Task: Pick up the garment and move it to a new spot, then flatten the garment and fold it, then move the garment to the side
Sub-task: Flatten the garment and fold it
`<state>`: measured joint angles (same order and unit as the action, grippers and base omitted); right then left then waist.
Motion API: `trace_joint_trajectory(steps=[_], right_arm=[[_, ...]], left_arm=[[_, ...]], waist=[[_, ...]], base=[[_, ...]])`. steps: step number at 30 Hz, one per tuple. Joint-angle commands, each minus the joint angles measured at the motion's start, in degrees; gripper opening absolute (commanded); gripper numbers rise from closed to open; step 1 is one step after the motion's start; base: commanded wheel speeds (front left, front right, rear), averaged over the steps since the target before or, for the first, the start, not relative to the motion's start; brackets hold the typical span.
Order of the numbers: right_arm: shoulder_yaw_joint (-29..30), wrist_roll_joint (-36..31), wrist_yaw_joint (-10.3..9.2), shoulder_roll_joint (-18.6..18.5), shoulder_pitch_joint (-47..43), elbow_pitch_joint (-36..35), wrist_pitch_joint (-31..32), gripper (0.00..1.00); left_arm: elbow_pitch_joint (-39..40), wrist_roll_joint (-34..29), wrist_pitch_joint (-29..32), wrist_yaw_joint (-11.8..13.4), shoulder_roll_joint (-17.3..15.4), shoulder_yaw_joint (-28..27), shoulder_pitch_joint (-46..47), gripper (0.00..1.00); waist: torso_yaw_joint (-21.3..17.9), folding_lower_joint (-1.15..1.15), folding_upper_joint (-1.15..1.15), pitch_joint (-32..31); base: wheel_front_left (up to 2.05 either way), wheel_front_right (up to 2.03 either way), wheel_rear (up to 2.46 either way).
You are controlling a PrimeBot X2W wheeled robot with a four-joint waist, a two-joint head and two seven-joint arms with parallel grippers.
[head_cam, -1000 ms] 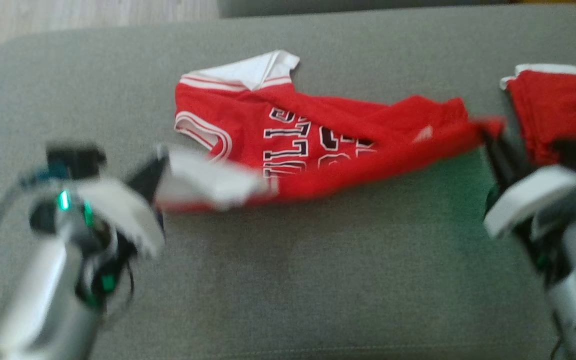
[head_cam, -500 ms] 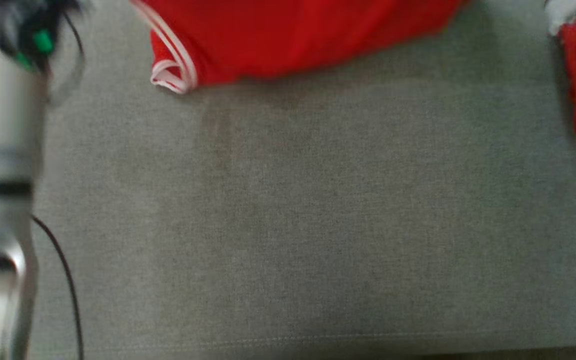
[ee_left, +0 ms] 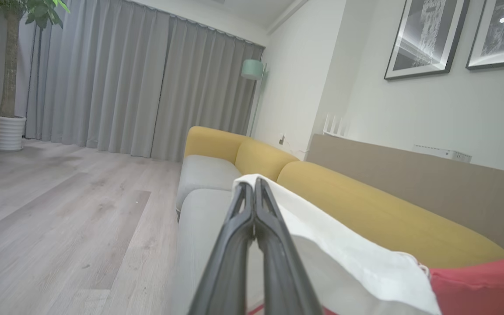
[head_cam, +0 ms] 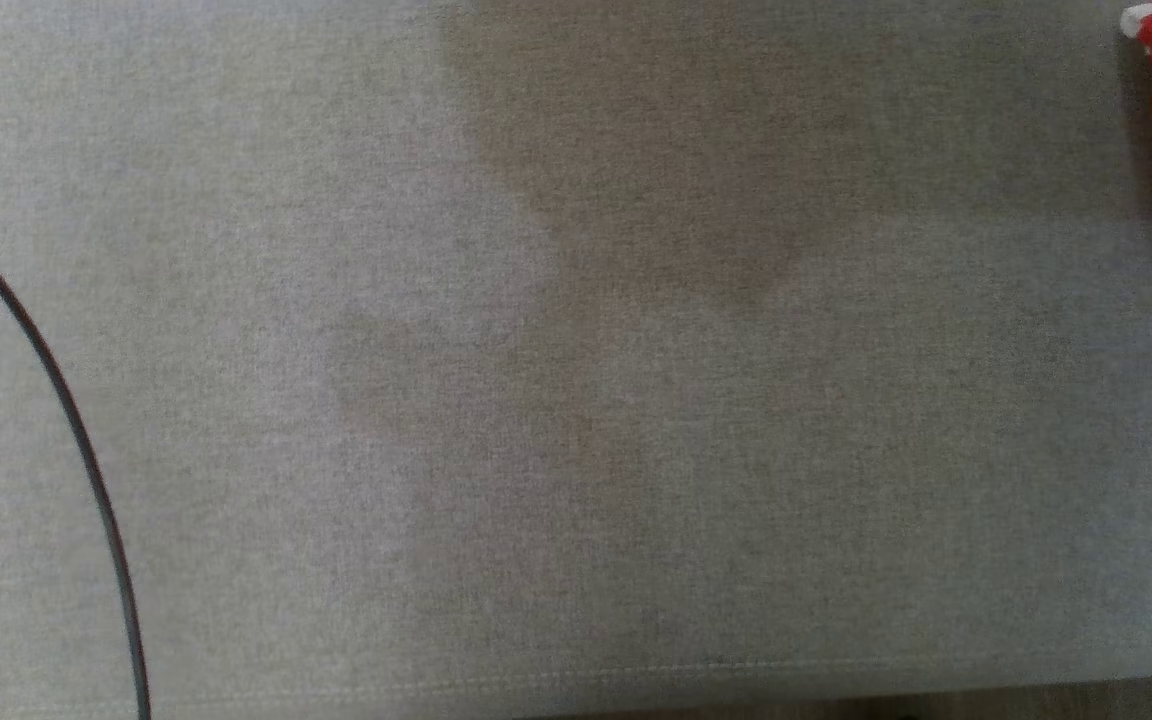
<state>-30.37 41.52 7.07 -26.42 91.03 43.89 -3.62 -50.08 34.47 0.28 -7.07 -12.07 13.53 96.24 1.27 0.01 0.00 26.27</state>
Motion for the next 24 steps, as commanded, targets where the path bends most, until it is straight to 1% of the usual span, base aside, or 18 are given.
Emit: trace_joint_trajectory(steps=[1,6,8,11,14,16,20,22,24], right_arm=[[-0.4,0.4,0.42,-0.3,2.7,-0.9,-0.4,0.00],[-4.4,2.1,0.42,-0.6,6.5,1.4,-1.3,0.00],[-6.7,3.3,0.42,-0.9,5.9,1.9,-1.5,0.00],[-10.9,5.1,0.42,-1.3,2.6,2.0,-1.8,0.00],[-15.5,7.1,0.42,-2.1,-2.5,1.5,-2.7,0.00],[-18.8,8.7,0.42,-2.6,-6.2,0.5,-2.8,0.00],[-25.3,12.8,0.42,-4.4,-13.9,-2.2,-1.2,0.00],[-28.5,14.9,0.42,-6.0,-17.5,-3.7,0.7,0.00],[-31.5,17.2,0.42,-7.7,-21.0,-5.9,3.3,0.00]], left_arm=[[1.1,0.4,-0.7,-0.2,-2.2,-0.9,4.3,0.00],[-2.3,1.1,-2.3,-0.4,-1.6,0.4,8.7,0.00],[-3.1,2.0,-1.4,-0.4,-1.4,2.0,8.4,0.00],[-2.8,3.5,-0.2,-0.4,-2.1,6.1,5.4,0.00],[-1.4,6.2,0.7,-0.4,-4.2,9.9,0.4,0.00],[-0.1,8.1,2.7,-0.4,-5.8,13.1,-3.5,0.00],[4.7,13.5,9.0,-0.4,-9.8,19.9,-12.6,0.00],[7.5,16.9,12.4,-0.4,-12.2,22.1,-16.8,0.00],[10.7,20.3,17.0,-0.4,-14.5,24.6,-21.2,0.00]], waist=[[0.2,-0.01,0.00,0.3],[1.0,-0.01,0.00,1.3],[1.4,-0.01,0.00,1.5],[2.0,-0.01,0.00,1.0],[2.3,-0.01,0.00,-0.9],[2.5,-0.01,0.00,-2.7],[2.6,-0.01,0.00,-7.4],[2.6,-0.01,0.00,-9.7],[2.6,-0.01,0.00,-11.8]], base=[[0.00,0.00,0.00],[0.00,0.00,0.00],[0.00,0.00,0.00],[0.00,0.00,0.00],[0.00,0.00,0.00],[0.00,0.00,0.00],[0.00,0.00,0.00],[0.00,0.00,0.00],[0.00,0.00,0.00]])
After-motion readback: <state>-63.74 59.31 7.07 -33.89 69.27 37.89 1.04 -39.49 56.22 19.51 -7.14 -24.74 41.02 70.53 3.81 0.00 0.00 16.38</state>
